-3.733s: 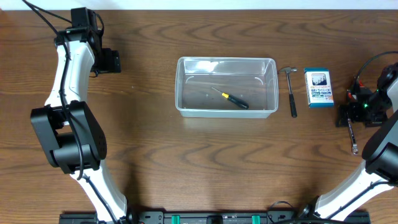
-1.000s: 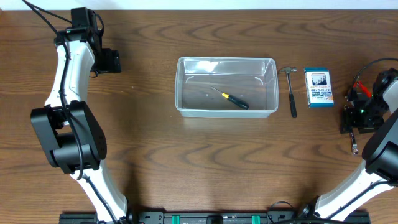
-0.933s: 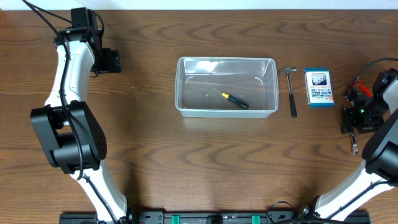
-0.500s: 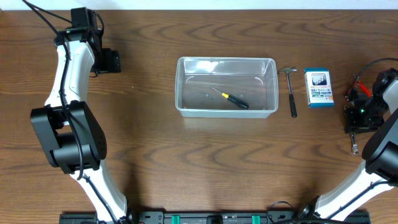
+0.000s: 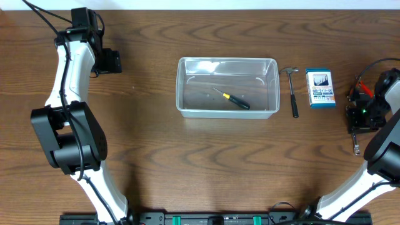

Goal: Pack container
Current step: 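Align and close the right gripper on the wrench shaft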

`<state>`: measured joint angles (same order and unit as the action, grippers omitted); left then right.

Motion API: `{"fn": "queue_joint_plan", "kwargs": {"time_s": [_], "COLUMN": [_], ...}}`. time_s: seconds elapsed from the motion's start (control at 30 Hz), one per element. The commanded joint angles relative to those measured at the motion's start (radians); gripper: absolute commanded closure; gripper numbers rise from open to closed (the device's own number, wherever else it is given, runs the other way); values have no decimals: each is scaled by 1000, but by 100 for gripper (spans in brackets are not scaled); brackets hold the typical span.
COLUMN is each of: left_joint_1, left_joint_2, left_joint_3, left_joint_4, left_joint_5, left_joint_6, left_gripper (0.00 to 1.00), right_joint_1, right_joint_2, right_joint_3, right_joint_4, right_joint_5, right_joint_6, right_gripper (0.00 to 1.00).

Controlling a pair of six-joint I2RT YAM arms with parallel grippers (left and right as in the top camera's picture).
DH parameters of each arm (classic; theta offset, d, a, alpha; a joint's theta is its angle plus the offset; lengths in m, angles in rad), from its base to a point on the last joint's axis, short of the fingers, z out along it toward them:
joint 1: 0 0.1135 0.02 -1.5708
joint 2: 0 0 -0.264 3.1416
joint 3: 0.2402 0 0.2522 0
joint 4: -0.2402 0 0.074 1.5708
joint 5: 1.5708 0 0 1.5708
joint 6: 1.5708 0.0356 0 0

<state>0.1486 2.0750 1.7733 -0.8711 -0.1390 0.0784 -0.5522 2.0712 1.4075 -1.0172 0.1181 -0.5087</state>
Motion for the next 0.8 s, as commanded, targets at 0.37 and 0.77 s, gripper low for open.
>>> {"fn": "queue_joint_plan", "kwargs": {"time_s": [0.37,0.77], "left_joint_1": [1,1], "left_joint_2": [18,18], "left_joint_3": [-4,-4], "left_joint_4": [-3,-3], "left_joint_5": [-15,-15], "left_joint_6": [-2,-2], "left_gripper": [2,2], "right_joint_1": [4,18], "right_joint_2": [11,11], "right_joint_3": [-4,6], "right_joint_4": [5,5], "right_joint_5": [5,5], "right_joint_6": [7,18], "right_gripper": [92,99]}}
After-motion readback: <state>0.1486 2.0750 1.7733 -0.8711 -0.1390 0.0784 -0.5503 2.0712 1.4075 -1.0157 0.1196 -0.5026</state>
